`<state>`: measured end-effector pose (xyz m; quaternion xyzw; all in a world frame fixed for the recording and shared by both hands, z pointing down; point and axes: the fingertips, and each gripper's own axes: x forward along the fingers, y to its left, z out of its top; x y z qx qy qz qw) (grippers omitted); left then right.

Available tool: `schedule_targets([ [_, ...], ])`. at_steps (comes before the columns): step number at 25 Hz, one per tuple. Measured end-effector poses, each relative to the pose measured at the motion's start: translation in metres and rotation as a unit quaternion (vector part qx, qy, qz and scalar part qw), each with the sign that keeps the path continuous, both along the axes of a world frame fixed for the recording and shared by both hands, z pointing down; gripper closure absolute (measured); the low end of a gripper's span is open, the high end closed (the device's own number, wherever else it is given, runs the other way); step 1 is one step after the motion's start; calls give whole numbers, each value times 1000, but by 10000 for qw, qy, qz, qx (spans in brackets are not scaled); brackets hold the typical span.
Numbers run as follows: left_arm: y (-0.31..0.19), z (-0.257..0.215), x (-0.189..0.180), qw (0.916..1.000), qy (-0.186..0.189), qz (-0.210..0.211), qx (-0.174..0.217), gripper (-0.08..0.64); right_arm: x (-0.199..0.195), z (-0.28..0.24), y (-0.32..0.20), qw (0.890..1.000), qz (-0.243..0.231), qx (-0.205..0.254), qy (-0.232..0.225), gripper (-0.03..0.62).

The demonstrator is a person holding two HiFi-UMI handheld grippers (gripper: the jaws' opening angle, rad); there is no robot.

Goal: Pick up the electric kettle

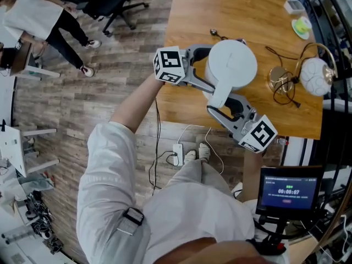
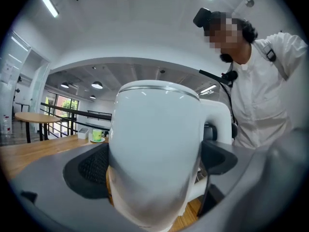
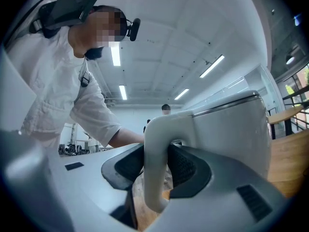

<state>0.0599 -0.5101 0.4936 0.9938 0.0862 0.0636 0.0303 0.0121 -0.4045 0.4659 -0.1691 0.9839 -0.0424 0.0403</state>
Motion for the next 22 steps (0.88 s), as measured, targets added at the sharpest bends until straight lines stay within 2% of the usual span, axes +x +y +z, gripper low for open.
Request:
schedule_targets([
  [3, 7, -41, 0, 9999, -11, -81, 108, -21, 2, -38, 9, 9998, -80, 154, -68, 454],
  [9, 24, -119, -11, 9987, 71, -341, 381, -21, -4, -109, 29, 9978, -333, 552, 126, 454],
  [13, 56, -168, -18, 9970, 166, -501, 571, -20, -7, -153, 62, 9961, -445, 762, 102, 454],
  [18, 69, -186, -23, 9961, 181, -581, 642, -21, -9, -168, 76, 9944, -516, 902, 183, 451],
  [22, 67, -184, -22, 9960, 226, -654, 573, -20, -7, -165, 75, 9948, -565, 826, 197, 449],
])
